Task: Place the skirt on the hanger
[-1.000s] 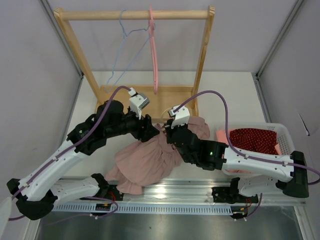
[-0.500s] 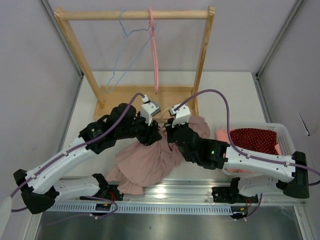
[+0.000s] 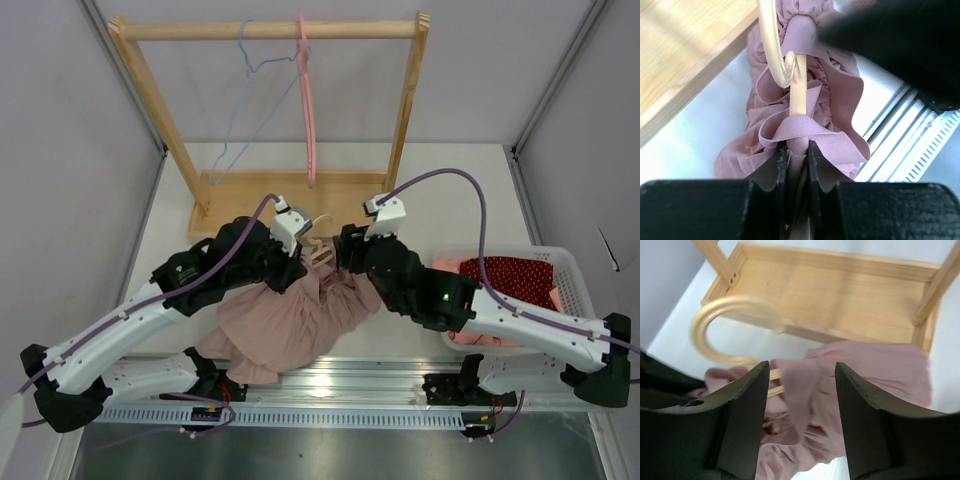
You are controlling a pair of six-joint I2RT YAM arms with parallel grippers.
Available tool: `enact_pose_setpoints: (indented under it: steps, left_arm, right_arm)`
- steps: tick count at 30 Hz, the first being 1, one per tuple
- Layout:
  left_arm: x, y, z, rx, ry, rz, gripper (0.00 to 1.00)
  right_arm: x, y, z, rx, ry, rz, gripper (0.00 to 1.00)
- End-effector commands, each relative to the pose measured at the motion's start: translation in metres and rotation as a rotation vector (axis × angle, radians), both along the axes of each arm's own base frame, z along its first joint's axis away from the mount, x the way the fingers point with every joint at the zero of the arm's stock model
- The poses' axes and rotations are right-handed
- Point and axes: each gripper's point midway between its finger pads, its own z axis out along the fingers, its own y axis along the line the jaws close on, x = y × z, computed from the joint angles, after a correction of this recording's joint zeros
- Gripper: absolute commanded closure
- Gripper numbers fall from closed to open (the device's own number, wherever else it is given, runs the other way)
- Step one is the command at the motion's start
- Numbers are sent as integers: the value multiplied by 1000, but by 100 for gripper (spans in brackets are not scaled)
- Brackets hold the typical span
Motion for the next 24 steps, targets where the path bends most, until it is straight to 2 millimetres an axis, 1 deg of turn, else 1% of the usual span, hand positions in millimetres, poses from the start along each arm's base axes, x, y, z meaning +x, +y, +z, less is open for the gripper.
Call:
enact_pose_setpoints:
  steps: [1,2,3,5,7,10,11,12,14,16,19,21,22,24]
  left_arm:
    - [4,11,19,-58,-49,66,100]
    - [0,10,21,-72,-47,53,100]
    - [-2,10,20,-77,-45,44,100]
    - [-5,12,28,-102,-55,41,100]
    - [-6,13,30,-111,-57,40,100]
    - [-13,11,35,-135,-55,10,100]
    - [-13,12,36,-136,-54,11,100]
    - [-14,13,34,-133,-52,11,100]
    - [-14,13,35,-135,-53,7,100]
    - [-15,13,34,-134,-51,6,100]
    - [-17,13,37,-145,-51,1,100]
    - [-18,14,38,-147,-54,-2,100]
    - [-18,16,39,-146,-58,5,100]
    - [-19,19,41,-146,-60,8,100]
  right_arm:
    - [5,-30,36,137,-12,-58,39]
    - [5,-31,34,145,-2,-49,38]
    - [9,-37,27,138,10,-60,38]
    - [10,-40,21,138,29,-55,39]
    - [9,-38,12,143,57,-22,39]
    - [5,-22,-1,138,101,63,40]
    - [5,-16,-9,119,118,79,41]
    - [0,-9,-14,114,138,119,41]
    - [-3,0,-21,111,159,150,42]
    - [-7,8,-27,115,176,176,42]
    - [-6,11,-36,106,193,175,44]
    - [-4,11,-40,96,202,168,48]
    - [-4,10,-42,94,206,162,57]
    - [0,8,-43,96,209,148,70]
